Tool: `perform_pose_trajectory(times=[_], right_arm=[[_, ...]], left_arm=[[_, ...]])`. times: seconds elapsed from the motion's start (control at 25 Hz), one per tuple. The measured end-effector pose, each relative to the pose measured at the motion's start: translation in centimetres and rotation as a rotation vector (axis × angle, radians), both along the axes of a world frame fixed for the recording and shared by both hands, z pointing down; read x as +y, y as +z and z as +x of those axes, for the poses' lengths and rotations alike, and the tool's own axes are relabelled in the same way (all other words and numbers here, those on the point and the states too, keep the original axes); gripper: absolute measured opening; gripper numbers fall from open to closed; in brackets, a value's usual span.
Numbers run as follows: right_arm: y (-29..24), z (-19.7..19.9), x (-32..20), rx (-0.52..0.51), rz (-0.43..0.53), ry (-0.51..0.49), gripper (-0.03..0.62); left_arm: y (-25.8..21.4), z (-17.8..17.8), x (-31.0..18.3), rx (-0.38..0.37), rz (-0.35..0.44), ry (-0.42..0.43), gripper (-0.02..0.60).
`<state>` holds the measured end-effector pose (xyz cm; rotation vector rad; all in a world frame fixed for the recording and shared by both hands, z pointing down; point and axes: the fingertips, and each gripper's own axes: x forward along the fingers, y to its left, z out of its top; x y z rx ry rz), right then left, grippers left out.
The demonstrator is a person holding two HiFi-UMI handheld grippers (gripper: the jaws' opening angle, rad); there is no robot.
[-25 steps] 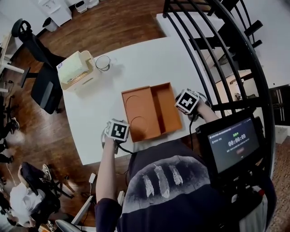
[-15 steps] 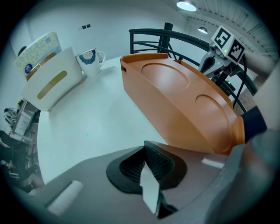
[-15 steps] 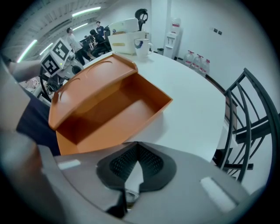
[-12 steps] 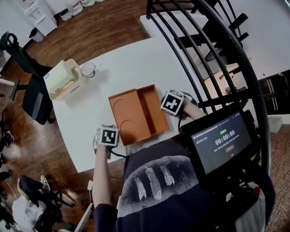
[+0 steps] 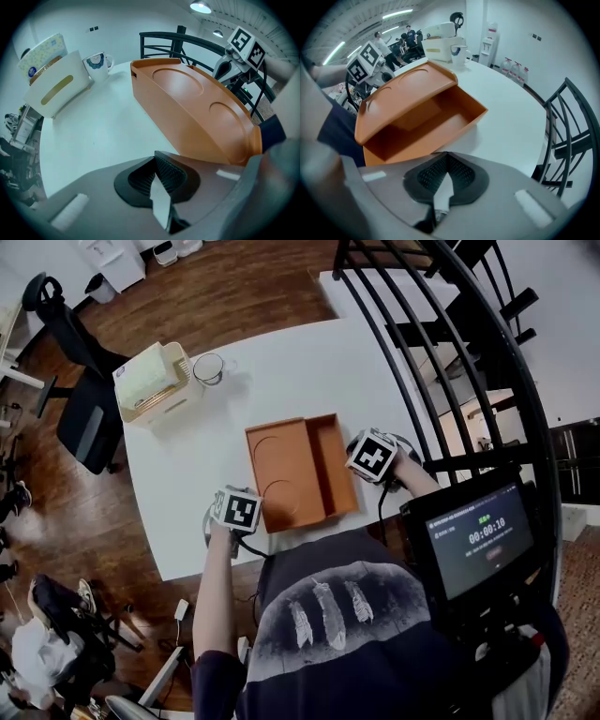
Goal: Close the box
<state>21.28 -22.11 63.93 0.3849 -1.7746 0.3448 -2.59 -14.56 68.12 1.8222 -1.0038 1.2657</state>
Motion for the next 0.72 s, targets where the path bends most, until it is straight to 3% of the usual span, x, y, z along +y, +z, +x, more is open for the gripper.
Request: perform_pose_trajectory(times=[0.72], right_arm=[[0.0,-1.6,-0.1,-0.023,0.016,-0.038,0.005]], left_arm=[[-0.1,0.3,-0.1,0.001,0.001,0.000,0.015]])
